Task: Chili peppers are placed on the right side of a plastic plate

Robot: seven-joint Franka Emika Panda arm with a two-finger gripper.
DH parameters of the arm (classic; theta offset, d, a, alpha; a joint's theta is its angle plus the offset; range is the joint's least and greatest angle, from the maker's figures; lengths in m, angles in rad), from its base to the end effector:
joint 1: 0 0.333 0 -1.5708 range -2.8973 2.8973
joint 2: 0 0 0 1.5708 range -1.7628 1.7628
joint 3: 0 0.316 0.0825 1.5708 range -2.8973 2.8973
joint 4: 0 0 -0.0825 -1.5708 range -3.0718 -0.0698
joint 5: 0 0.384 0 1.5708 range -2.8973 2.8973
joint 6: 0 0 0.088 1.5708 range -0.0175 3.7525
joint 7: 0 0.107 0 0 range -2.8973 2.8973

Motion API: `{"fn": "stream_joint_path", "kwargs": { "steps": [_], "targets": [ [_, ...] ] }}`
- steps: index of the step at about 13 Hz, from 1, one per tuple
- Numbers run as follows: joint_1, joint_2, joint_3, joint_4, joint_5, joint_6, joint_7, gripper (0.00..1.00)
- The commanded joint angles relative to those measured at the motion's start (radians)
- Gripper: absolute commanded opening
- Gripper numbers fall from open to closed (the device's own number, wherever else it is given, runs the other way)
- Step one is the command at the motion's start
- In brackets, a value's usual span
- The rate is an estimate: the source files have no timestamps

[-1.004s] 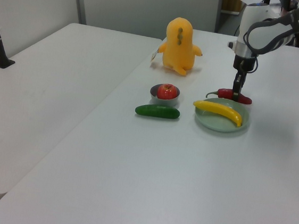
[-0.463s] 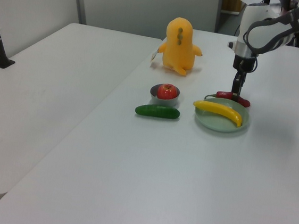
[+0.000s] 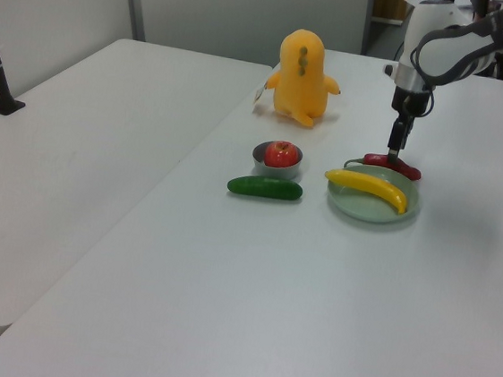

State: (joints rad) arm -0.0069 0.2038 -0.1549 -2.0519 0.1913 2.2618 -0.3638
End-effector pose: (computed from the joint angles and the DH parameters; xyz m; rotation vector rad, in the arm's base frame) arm 0.5768 -0.0869 0.3419 -3.0283 -0.1271 -0.0609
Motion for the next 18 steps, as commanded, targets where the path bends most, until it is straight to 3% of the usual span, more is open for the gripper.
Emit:
{"fn": "stream_joint_path", "kwargs": {
  "steps": [1, 4, 11, 12, 14, 16, 18],
  "targets": [
    [0.005, -0.070, 0.000, 0.086, -0.035, -0.170, 0.086, 1.00],
    [0.005, -0.109, 0.000, 0.248, -0.110, -0.391, 0.210, 1.00],
    [0.034, -0.181, 0.006, 0.504, -0.119, -0.651, 0.457, 1.00],
    [0.047, -0.199, 0.008, 0.510, -0.119, -0.677, 0.503, 1.00],
    [0.058, -0.230, 0.064, 0.507, -0.119, -0.680, 0.615, 1.00],
    [0.071, -0.233, 0.103, 0.501, -0.119, -0.670, 0.651, 1.00],
    [0.106, -0.234, 0.110, 0.477, -0.121, -0.653, 0.637, 1.00]
  ]
}}
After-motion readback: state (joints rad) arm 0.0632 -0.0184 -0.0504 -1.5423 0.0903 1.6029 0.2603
